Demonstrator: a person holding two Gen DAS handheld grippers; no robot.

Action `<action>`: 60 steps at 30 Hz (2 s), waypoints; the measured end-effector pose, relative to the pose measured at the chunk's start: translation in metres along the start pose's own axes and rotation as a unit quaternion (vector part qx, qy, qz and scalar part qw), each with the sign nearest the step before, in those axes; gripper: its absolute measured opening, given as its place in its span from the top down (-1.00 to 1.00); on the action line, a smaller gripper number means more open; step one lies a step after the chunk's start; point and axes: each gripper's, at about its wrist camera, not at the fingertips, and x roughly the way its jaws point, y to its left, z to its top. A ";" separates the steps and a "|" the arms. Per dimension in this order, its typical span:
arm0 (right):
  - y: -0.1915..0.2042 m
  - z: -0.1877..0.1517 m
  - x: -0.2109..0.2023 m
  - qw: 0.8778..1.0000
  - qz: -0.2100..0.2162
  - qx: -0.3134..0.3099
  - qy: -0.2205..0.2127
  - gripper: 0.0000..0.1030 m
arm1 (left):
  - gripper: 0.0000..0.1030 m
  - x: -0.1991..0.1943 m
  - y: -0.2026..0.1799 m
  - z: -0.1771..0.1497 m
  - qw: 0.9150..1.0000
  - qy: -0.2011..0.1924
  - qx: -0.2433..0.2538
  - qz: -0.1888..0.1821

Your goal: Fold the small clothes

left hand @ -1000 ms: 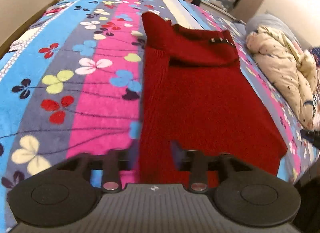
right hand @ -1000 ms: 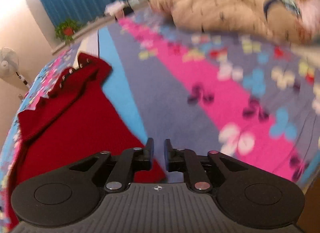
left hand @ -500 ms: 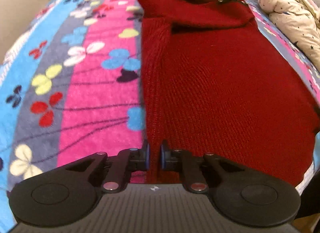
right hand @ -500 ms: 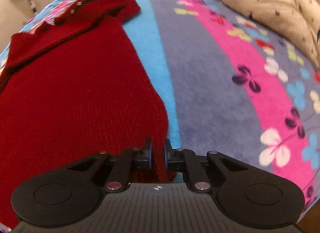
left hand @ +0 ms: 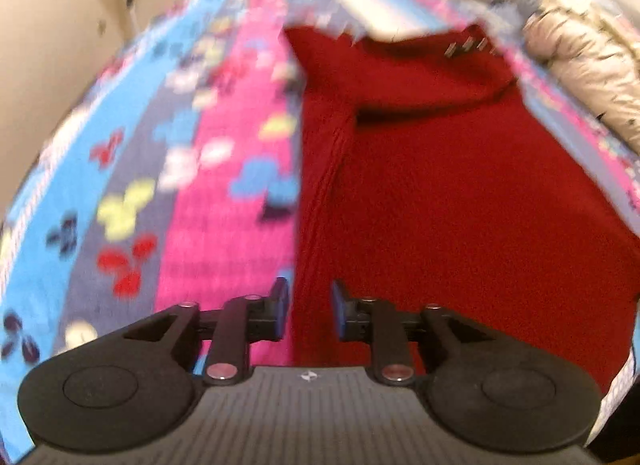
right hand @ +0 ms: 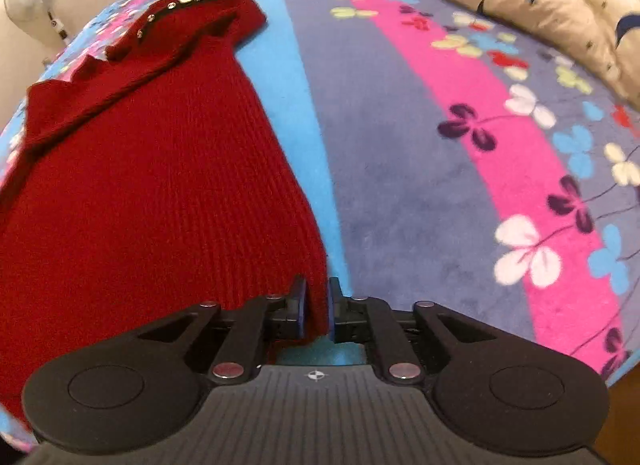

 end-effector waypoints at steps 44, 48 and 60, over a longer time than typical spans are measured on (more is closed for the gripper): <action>0.094 0.141 0.065 0.992 0.063 -0.027 -0.108 -0.32 | -0.37 0.031 -0.081 0.027 0.988 -0.107 0.070 0.084; 0.073 0.169 0.081 0.987 0.111 0.062 -0.099 0.48 | 0.61 0.060 -0.103 0.053 0.991 -0.093 0.051 0.076; 0.028 0.179 0.119 0.976 0.105 0.183 -0.043 0.74 | -0.41 0.189 -0.242 0.165 0.992 -0.114 0.049 0.037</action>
